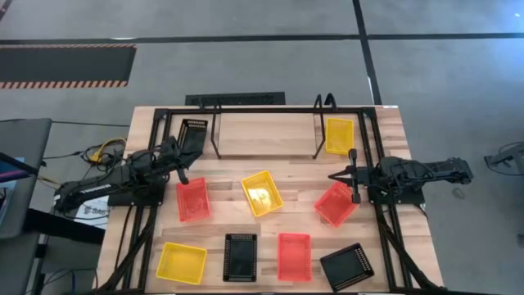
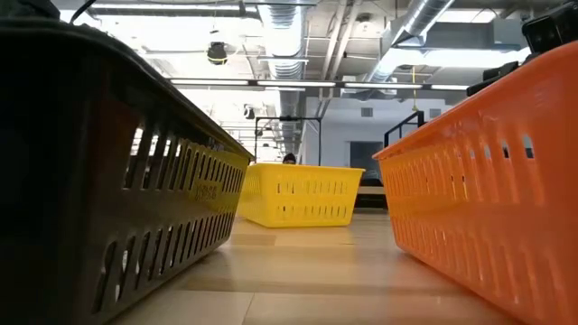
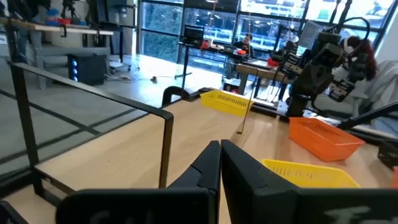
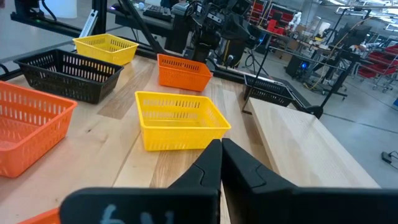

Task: Stack baskets on shelf by color
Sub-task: Put the top right yellow basket on the shelf

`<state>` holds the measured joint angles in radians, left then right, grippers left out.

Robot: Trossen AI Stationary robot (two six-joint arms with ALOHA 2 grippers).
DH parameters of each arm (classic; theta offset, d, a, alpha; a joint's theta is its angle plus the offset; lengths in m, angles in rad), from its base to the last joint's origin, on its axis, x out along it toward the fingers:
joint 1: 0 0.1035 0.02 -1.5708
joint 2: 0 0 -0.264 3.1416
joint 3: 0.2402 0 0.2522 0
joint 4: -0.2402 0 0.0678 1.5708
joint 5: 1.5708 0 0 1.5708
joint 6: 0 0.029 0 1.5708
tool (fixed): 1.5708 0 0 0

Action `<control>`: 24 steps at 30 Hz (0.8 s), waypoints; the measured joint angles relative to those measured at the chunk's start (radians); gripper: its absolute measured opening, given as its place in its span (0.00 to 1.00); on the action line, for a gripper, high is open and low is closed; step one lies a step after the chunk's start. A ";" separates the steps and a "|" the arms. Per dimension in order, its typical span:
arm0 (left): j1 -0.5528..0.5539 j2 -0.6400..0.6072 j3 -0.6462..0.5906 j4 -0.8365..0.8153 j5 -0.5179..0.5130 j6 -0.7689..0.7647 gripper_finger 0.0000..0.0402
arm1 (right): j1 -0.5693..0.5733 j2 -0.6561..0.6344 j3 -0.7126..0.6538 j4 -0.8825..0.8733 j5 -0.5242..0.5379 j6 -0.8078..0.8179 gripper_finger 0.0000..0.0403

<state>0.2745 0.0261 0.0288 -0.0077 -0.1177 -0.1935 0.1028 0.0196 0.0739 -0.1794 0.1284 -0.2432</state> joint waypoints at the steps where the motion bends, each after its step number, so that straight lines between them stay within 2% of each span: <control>1: 0.000 0.000 0.000 0.000 0.001 -0.020 0.00 | 0.000 0.000 0.000 0.000 0.000 0.000 0.07; 16: 0.000 0.000 0.000 0.017 0.001 -0.314 0.00 | 0.000 0.000 0.000 0.004 0.000 -0.001 0.07; 24: 0.000 0.000 0.000 0.027 -0.001 -0.401 0.00 | 0.000 0.000 -0.007 0.111 0.001 0.000 0.07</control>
<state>0.2745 0.0261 0.0284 0.0193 -0.1192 -0.5949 0.1028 0.0194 0.0669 -0.0684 0.1299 -0.2437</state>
